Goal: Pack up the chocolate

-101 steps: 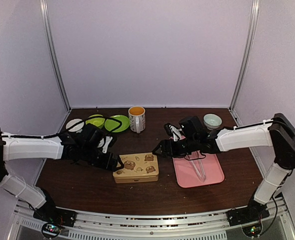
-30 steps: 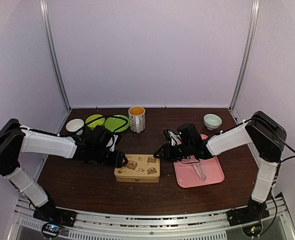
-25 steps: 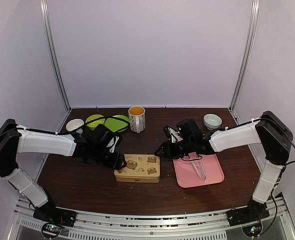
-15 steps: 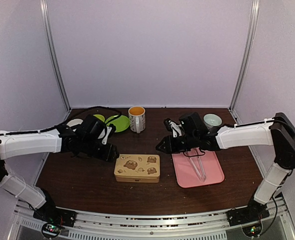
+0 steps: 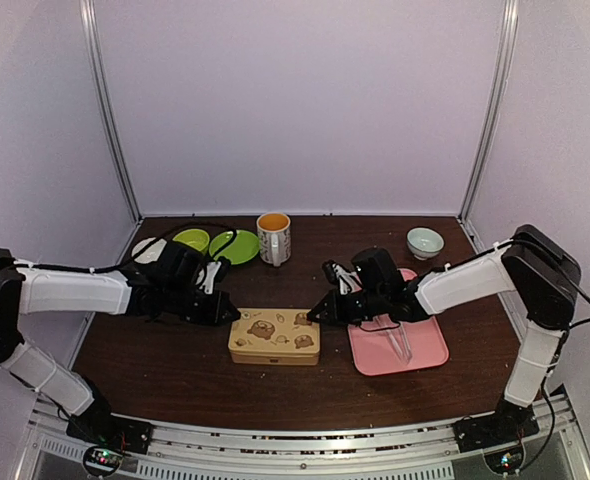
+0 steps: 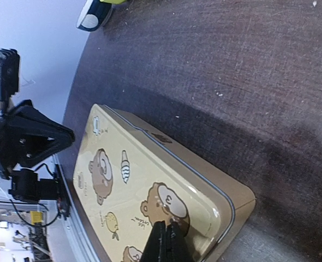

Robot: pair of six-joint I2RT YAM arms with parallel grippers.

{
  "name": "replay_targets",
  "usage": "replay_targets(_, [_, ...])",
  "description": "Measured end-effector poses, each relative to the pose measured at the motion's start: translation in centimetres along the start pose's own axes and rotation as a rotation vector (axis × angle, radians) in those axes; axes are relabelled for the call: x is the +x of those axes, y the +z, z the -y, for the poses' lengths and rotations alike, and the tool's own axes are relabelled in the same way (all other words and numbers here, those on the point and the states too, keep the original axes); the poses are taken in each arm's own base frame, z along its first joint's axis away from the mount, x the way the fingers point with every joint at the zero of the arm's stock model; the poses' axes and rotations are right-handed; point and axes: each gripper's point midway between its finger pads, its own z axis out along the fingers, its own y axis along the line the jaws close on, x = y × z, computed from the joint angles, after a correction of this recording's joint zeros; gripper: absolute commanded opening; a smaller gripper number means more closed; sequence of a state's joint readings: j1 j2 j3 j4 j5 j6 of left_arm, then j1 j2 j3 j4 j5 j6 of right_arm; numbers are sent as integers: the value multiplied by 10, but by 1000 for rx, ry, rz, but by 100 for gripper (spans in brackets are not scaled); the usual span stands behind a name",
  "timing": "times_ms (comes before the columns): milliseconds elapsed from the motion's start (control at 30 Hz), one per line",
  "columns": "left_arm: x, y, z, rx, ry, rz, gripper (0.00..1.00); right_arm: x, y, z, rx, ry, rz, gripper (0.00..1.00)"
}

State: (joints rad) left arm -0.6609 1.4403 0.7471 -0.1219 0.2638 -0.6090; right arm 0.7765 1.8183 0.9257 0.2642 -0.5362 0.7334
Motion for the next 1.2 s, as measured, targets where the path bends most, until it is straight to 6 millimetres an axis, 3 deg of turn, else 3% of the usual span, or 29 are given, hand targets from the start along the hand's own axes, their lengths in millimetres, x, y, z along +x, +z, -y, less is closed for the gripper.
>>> replay_targets(167, [12, 12, -9, 60, -49, -13, 0, 2, 6, 0, -85, 82, 13, 0])
replay_targets(533, [2, 14, 1, 129, -38, 34, 0, -8, 6, -15, -181, 156, 31, 0])
replay_targets(767, [6, 19, 0, 132, -42, 15, 0, -23, 0, -29, -205, 143, 55, 0])
replay_targets(833, [3, 18, 2, 133, -41, 15, 0, -25, 0, -25, -187, 138, 64, 0])
replay_targets(1033, [-23, 4, 17, 149, -1, 68, 0, -22, 8, 14, -78, 168, 67, 0])
replay_targets(1200, [-33, 0, 7, 132, -15, 121, 0, -27, 7, 17, -77, 172, 82, 0])
